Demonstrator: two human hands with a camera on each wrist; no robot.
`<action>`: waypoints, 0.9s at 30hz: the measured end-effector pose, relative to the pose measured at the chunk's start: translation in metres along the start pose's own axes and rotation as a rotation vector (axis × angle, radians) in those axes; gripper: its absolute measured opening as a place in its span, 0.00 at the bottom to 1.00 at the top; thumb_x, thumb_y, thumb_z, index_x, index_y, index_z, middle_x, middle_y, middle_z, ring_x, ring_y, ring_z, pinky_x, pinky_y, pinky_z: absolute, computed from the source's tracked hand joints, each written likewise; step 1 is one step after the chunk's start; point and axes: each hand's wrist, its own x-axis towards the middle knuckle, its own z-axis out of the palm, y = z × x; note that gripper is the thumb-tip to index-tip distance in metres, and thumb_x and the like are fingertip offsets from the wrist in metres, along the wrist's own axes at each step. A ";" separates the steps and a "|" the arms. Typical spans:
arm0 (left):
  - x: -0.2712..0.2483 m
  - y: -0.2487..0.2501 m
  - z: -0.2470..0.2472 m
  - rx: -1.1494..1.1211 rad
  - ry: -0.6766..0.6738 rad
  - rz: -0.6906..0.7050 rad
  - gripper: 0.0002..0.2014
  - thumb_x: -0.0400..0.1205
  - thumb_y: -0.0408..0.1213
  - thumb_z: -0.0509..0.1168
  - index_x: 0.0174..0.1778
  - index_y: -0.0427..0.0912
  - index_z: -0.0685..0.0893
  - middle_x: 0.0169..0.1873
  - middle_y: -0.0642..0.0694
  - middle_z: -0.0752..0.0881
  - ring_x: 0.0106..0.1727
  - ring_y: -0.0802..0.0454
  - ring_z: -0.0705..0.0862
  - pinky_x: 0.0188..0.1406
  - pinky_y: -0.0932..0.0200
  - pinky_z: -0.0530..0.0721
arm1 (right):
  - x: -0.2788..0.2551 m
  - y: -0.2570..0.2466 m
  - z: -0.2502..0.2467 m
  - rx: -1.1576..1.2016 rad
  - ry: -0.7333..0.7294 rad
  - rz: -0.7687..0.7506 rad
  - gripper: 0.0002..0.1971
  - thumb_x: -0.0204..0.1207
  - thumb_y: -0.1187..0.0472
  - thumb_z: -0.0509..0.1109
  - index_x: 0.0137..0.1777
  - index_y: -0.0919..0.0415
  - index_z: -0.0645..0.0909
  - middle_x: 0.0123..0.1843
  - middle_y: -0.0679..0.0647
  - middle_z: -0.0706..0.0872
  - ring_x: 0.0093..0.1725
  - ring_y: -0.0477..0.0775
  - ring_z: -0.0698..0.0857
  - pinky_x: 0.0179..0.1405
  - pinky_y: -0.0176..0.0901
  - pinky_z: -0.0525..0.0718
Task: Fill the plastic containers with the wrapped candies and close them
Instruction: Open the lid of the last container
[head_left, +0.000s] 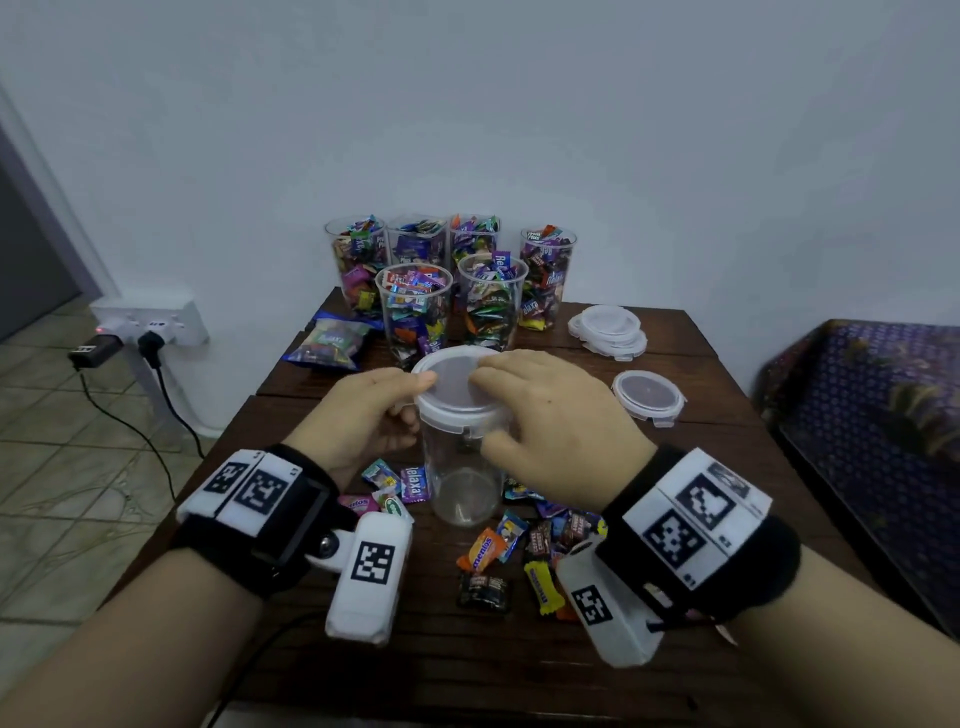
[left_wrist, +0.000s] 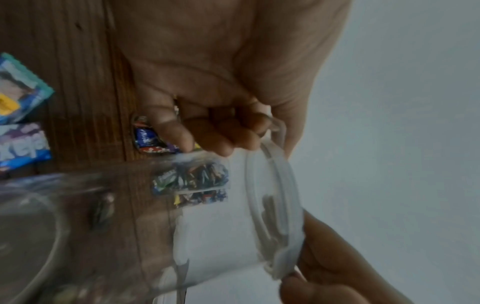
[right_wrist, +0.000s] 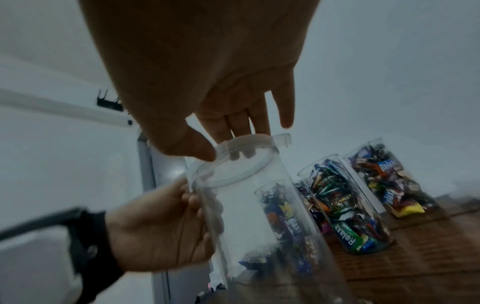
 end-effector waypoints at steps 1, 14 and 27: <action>0.000 0.001 0.001 0.010 0.014 0.025 0.18 0.79 0.39 0.66 0.23 0.44 0.69 0.20 0.49 0.75 0.26 0.54 0.75 0.32 0.61 0.77 | -0.001 -0.003 -0.001 -0.040 -0.015 0.006 0.27 0.66 0.49 0.50 0.54 0.63 0.82 0.57 0.56 0.86 0.58 0.60 0.82 0.54 0.49 0.80; -0.006 -0.020 -0.010 0.516 -0.186 0.072 0.34 0.62 0.44 0.77 0.63 0.60 0.71 0.63 0.54 0.81 0.64 0.57 0.80 0.61 0.54 0.80 | 0.013 -0.014 0.026 -0.468 0.097 0.085 0.09 0.61 0.63 0.64 0.39 0.60 0.83 0.34 0.55 0.82 0.30 0.55 0.80 0.20 0.41 0.72; 0.017 -0.035 0.017 0.577 -0.154 0.380 0.34 0.61 0.59 0.65 0.65 0.57 0.73 0.55 0.73 0.77 0.57 0.85 0.74 0.55 0.83 0.69 | 0.024 -0.025 0.052 -0.546 0.129 0.224 0.24 0.70 0.67 0.48 0.45 0.67 0.89 0.38 0.61 0.88 0.35 0.60 0.87 0.31 0.46 0.85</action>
